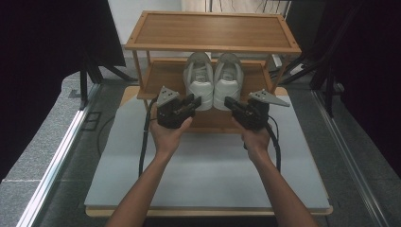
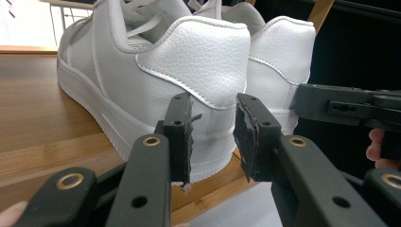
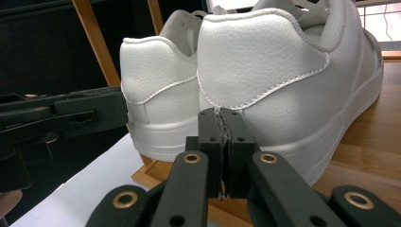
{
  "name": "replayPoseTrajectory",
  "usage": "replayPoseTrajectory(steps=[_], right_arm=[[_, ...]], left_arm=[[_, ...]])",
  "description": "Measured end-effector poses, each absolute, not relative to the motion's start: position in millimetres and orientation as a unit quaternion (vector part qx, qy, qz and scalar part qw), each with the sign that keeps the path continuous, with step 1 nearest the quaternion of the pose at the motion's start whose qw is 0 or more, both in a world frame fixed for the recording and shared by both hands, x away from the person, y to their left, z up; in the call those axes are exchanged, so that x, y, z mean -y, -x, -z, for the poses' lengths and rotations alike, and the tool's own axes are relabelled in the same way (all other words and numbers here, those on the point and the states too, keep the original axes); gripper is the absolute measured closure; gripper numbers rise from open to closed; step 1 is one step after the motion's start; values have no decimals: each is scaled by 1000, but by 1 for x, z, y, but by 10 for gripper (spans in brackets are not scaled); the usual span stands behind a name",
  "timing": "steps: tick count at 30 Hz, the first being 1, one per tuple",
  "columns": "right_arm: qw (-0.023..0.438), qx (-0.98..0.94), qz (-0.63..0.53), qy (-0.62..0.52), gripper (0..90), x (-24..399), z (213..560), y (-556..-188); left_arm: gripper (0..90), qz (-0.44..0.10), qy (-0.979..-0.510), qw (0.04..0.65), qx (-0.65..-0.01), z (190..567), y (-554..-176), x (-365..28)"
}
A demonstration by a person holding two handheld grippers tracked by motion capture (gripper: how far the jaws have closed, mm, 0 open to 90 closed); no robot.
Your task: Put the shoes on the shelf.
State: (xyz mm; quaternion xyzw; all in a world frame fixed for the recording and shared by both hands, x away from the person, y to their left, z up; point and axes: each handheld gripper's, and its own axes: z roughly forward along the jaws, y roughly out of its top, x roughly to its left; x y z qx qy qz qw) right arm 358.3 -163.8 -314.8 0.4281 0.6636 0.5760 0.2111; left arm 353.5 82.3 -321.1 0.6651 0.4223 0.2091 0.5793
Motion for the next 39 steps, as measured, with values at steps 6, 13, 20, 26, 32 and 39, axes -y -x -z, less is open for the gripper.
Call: replayPoseTrajectory(steps=[6,13,20,26,32,39], right_arm=[[205,-665,-576,-428,867,165,314,-359],[191,-661,-584,-431,837,166,314,-360],[172,-655,-594,-434,774,168,313,-359],[178,-653,-597,-431,718,170,312,-356],[196,-656,-596,-420,666,175,313,-348],[209,-664,-600,-394,611,181,317,-335]], left_arm=[[667,-208,-665,580,-423,321,-353,-82],[669,-211,-661,580,-426,321,-353,-81],[668,-217,-656,584,-426,324,-351,-80],[627,-202,-655,592,-424,324,-352,-82],[558,-190,-654,604,-414,323,-350,-89],[486,-174,-657,615,-399,326,-336,-99]])
